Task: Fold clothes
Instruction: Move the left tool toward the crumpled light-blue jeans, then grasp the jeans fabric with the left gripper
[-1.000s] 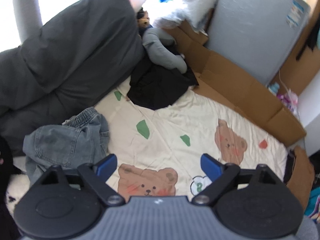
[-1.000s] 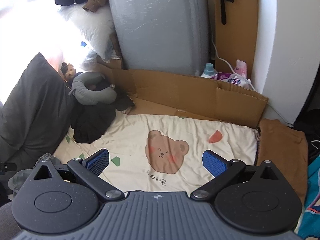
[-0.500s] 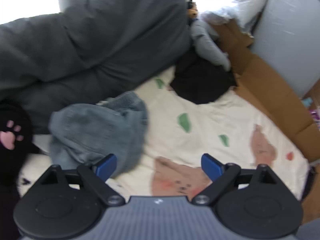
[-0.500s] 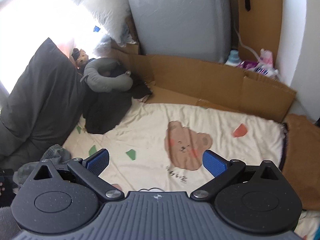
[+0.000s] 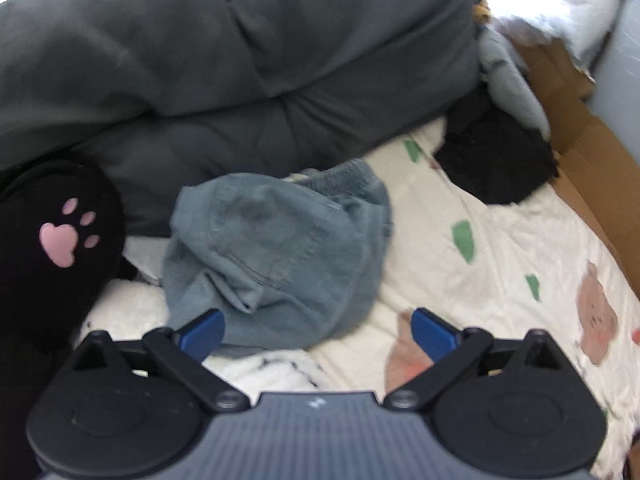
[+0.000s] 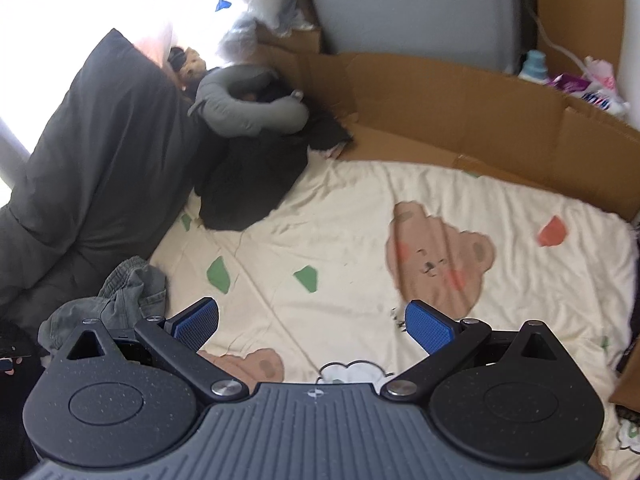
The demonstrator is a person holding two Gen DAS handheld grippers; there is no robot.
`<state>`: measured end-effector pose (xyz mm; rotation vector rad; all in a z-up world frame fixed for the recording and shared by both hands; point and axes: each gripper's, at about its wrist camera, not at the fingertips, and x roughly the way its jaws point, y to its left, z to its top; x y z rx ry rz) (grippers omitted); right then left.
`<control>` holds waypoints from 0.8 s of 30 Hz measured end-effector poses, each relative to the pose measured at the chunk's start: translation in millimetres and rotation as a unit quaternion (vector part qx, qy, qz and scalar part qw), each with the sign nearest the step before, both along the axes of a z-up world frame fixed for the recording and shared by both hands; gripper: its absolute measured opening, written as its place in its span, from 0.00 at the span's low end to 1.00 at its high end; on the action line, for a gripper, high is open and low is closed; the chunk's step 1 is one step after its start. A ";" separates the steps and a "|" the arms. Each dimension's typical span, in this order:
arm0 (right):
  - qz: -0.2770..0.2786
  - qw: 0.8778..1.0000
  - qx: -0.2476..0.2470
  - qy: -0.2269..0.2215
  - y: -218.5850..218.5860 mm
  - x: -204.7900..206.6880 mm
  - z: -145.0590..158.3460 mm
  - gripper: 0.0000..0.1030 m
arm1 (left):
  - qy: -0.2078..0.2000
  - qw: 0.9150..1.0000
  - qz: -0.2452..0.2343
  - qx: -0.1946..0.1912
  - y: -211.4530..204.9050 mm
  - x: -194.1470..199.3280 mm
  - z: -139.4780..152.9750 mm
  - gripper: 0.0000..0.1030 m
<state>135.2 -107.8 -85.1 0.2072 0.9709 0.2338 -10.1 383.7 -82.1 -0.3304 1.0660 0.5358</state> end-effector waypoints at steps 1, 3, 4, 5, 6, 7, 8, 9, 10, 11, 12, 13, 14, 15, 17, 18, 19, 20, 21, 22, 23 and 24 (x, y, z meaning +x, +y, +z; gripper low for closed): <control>0.002 1.000 0.001 0.003 2.6 1.9 -4.9 0.99 | -0.001 1.000 0.006 0.002 6.0 -1.7 -3.3 0.98; 0.005 1.000 0.006 0.011 8.4 5.9 -15.9 0.99 | -0.001 1.000 0.016 0.005 17.9 -5.2 -10.7 0.98; 0.007 1.000 0.010 0.013 11.3 7.8 -21.7 0.99 | -0.001 1.000 0.020 0.007 23.8 -7.0 -14.4 0.98; 0.010 1.000 0.013 0.015 14.0 9.8 -28.1 0.99 | -0.001 1.000 0.025 0.009 29.8 -8.7 -18.1 0.98; 0.016 1.000 0.016 0.017 17.6 12.4 -35.7 0.99 | 0.000 1.000 0.030 0.010 35.7 -10.5 -21.9 0.98; 0.021 0.999 0.019 0.021 21.9 15.5 -44.0 0.99 | 0.000 0.999 0.034 0.012 41.7 -12.2 -25.6 0.98; 0.026 0.999 0.021 0.025 26.0 18.9 -52.0 0.99 | 0.000 0.999 0.039 0.014 47.6 -14.0 -29.3 0.98; 0.030 0.999 0.024 0.031 30.7 21.7 -59.3 0.99 | 0.000 0.999 0.044 0.015 53.6 -15.7 -33.0 0.98; 0.034 0.998 0.027 0.038 35.9 24.1 -66.5 0.99 | 0.000 0.999 0.048 0.017 59.5 -17.5 -36.7 0.98; 0.038 0.998 0.029 0.045 41.1 26.4 -73.7 0.99 | 0.000 0.998 0.053 0.019 65.5 -19.2 -40.4 0.98; 0.044 0.997 0.034 0.047 46.3 27.1 -79.4 0.99 | 0.001 0.998 0.058 0.020 71.4 -21.0 -44.2 0.98; 0.052 0.997 0.040 0.046 51.6 26.8 -84.0 0.99 | 0.001 0.998 0.062 0.022 77.4 -22.7 -47.9 0.98; 0.061 0.996 0.042 0.046 56.8 26.9 -89.1 0.99 | 0.004 0.998 0.065 0.019 83.0 -24.0 -54.0 0.97; 0.068 0.996 0.042 0.049 62.5 27.5 -96.0 0.99 | 0.007 0.998 0.066 0.016 87.3 -25.4 -60.2 0.97; 0.080 0.994 0.040 0.058 74.5 28.7 -111.8 0.99 | 0.010 0.998 0.063 0.012 92.0 -27.4 -74.0 0.96; 0.084 0.994 0.044 0.061 78.8 28.6 -119.2 0.99 | 0.013 0.998 0.059 0.009 93.4 -27.7 -82.2 0.96; 0.088 0.993 0.051 0.064 82.2 28.3 -126.3 0.99 | 0.014 0.998 0.054 0.005 93.9 -27.9 -89.0 0.96; 0.092 0.992 0.058 0.067 85.6 27.9 -133.5 0.99 | 0.014 0.999 0.047 0.002 93.6 -28.1 -95.8 0.96; 0.096 0.991 0.066 0.071 89.0 27.2 -141.1 0.99 | 0.020 0.999 0.041 0.001 93.5 -27.7 -103.2 0.96; 0.099 0.990 0.072 0.076 92.3 26.4 -148.4 0.99 | 0.028 0.999 0.035 0.002 93.5 -27.0 -110.8 0.96; 0.102 0.988 0.077 0.081 96.4 25.6 -155.8 0.99 | 0.034 0.999 0.030 0.004 94.5 -26.5 -117.1 0.96; 0.109 0.987 0.079 0.084 101.4 24.6 -162.4 0.99 | 0.039 0.999 0.026 0.006 95.9 -26.2 -122.6 0.96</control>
